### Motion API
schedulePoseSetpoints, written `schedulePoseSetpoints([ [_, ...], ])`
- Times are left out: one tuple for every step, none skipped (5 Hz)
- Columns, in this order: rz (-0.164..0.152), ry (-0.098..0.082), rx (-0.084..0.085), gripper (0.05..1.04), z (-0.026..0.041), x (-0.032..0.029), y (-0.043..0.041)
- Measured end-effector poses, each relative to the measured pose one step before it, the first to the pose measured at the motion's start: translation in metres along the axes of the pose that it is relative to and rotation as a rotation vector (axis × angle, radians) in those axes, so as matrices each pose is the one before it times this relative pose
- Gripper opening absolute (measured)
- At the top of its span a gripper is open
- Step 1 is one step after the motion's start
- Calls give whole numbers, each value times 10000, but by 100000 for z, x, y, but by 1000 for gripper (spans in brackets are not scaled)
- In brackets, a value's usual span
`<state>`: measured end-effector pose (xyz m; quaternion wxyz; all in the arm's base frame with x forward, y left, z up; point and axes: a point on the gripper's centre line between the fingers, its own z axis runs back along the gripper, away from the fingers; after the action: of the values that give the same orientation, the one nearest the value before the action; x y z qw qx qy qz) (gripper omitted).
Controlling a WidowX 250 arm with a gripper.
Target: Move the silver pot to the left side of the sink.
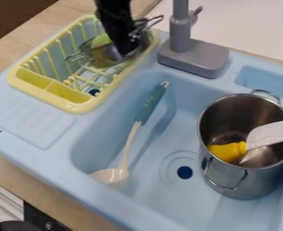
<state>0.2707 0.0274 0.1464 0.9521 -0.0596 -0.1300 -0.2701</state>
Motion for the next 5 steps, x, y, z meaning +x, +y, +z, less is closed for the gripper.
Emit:
schedulePoseSetpoints([
  [-131, 218, 336, 55, 539, 480, -1171],
  [163, 202, 402, 55, 701, -744, -1155],
  [351, 461, 605, 55, 201, -1320, -1208],
  [434, 527, 520, 55, -86, -2078, -311],
  [511, 132, 287, 55, 108, -1999, 248],
])
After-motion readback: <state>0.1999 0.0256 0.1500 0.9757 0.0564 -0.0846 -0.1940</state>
